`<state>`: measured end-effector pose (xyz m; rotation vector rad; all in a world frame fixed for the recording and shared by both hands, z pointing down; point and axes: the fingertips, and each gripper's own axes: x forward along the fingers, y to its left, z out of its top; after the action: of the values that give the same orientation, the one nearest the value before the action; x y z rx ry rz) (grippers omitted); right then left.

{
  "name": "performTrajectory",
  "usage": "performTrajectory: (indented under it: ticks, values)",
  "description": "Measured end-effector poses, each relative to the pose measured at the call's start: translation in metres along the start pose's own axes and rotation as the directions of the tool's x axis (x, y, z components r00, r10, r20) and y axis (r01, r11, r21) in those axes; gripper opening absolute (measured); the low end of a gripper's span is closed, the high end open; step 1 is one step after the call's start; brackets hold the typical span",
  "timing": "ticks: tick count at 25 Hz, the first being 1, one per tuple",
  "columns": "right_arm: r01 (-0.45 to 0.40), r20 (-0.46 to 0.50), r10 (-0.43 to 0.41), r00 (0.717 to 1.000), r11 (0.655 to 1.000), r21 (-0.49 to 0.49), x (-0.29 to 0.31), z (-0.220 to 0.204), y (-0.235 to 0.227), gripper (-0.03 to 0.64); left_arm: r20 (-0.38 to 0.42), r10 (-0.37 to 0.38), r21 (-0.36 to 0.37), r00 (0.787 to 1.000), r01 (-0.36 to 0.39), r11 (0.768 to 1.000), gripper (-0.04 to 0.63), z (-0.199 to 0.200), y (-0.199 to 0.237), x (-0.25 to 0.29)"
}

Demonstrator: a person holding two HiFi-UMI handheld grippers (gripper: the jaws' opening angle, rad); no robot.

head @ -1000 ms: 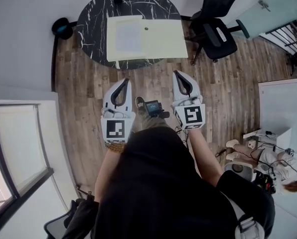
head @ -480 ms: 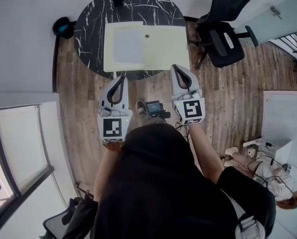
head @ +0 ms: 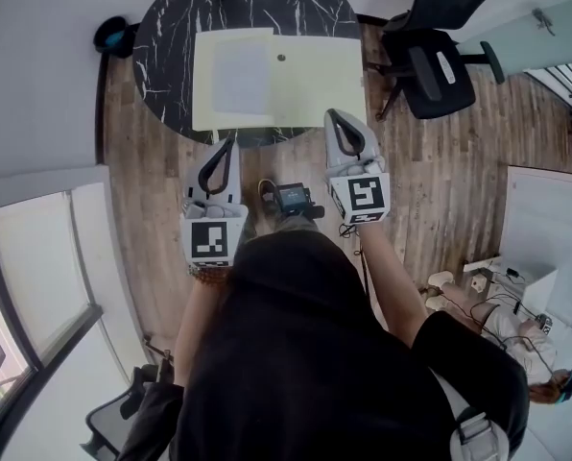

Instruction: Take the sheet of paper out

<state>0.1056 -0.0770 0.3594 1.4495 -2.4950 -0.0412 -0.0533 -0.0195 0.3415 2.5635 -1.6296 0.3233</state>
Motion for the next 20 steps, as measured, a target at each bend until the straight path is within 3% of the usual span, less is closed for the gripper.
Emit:
performTrajectory:
  ticks: [5, 12, 20]
  values:
    - [-0.002, -0.021, 0.001, 1.0, 0.999, -0.043, 0.013, 0.007, 0.005, -0.002, 0.034, -0.038, 0.015, 0.999, 0.037, 0.999, -0.003, -0.001, 0.015, -0.002]
    - [0.013, -0.049, -0.016, 0.999, 0.998, -0.067, 0.034, 0.022, 0.021, -0.002, 0.029, -0.051, -0.064, 0.998, 0.053, 0.997, -0.003, 0.013, 0.044, -0.008]
    - [-0.062, -0.093, 0.06, 0.994, 0.998, -0.021, 0.079, -0.006, 0.017, -0.002, -0.012, 0.042, -0.066, 0.999, -0.043, 0.997, -0.002, 0.008, 0.078, 0.0]
